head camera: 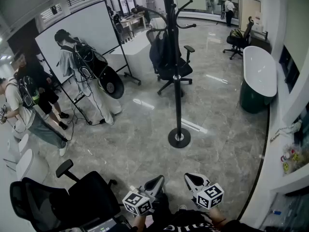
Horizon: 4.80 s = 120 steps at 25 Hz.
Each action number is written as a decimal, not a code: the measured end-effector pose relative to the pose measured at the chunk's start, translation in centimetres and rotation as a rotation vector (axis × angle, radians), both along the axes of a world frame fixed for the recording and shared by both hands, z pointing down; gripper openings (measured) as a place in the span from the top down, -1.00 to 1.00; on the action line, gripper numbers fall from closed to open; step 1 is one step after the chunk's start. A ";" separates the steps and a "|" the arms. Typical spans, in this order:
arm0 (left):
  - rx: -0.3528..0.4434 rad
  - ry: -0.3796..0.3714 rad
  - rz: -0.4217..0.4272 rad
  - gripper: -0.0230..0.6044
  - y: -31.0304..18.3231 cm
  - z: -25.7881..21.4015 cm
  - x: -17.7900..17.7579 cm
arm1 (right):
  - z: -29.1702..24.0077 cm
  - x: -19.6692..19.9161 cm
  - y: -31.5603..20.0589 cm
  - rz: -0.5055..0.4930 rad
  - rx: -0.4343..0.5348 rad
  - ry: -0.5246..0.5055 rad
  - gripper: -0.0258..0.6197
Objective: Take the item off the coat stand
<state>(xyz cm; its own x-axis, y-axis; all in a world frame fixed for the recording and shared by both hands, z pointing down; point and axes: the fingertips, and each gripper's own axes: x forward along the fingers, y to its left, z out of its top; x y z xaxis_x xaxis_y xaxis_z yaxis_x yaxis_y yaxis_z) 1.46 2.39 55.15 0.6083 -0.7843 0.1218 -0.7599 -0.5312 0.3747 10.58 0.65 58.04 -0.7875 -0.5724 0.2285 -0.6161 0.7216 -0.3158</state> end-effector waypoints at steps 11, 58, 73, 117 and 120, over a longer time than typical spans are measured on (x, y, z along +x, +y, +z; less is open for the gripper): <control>0.049 0.013 0.069 0.92 -12.0 -1.4 -5.7 | -0.7 -5.1 -11.6 0.077 0.032 0.029 0.87; 0.085 -0.011 0.042 0.92 -43.2 -4.2 -17.4 | -29.8 -18.8 -56.2 0.248 0.646 0.074 0.16; 0.055 -0.014 -0.071 0.92 -42.3 -3.0 -21.9 | -37.6 -21.5 -49.8 0.114 0.937 0.021 0.76; 0.040 0.030 0.081 0.92 -13.9 -2.6 -3.0 | -13.2 -6.4 -15.3 0.033 0.371 0.147 0.76; 0.011 0.035 0.077 0.92 -10.5 -2.0 0.2 | -12.1 -3.7 -12.6 0.013 0.342 0.155 0.77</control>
